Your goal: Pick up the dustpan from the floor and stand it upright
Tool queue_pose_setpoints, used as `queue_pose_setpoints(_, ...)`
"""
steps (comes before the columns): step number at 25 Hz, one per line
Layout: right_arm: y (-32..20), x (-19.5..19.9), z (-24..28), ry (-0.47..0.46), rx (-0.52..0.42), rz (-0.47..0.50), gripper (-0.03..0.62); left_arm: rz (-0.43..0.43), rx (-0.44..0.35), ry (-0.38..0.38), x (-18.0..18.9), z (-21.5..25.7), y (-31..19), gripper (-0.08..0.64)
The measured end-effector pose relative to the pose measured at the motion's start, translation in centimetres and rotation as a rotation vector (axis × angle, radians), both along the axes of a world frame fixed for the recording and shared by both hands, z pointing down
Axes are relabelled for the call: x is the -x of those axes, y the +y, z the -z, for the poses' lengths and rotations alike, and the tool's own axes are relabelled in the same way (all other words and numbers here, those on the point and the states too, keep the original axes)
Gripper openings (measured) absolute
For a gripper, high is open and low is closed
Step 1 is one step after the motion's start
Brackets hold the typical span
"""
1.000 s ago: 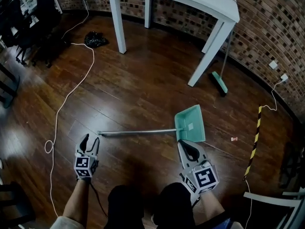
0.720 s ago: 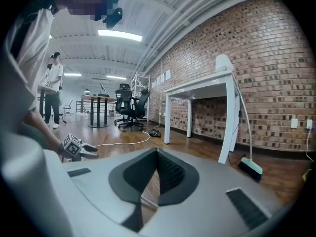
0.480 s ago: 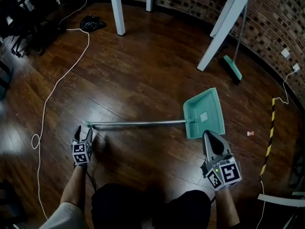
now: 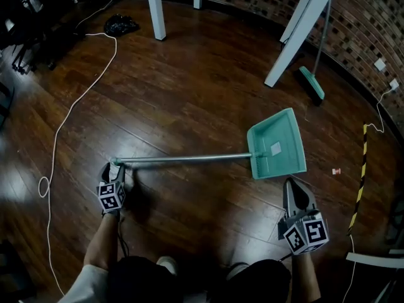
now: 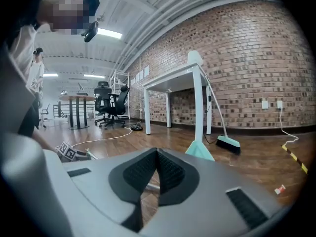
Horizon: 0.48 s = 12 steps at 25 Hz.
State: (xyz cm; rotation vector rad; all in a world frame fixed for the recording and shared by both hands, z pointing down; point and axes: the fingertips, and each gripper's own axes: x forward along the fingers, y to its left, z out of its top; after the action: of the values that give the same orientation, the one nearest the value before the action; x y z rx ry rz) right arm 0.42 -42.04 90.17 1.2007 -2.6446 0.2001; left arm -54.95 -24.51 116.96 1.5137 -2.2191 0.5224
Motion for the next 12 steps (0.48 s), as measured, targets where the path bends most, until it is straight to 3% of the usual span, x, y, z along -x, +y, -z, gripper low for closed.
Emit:
queue_pose_setpoints(8, 0.7, 0.3, 0.0, 0.006, -0.011, 0.016, 0.005, 0.047, 0.013, -0.048, 2.0, -1.3, -0.8, 0.183)
queue_pose_setpoints(12, 0.2, -0.7, 0.1, -0.006, 0.001, -0.020, 0.005, 0.024, 0.016, -0.038, 1.8, -1.0, -1.4, 0.081)
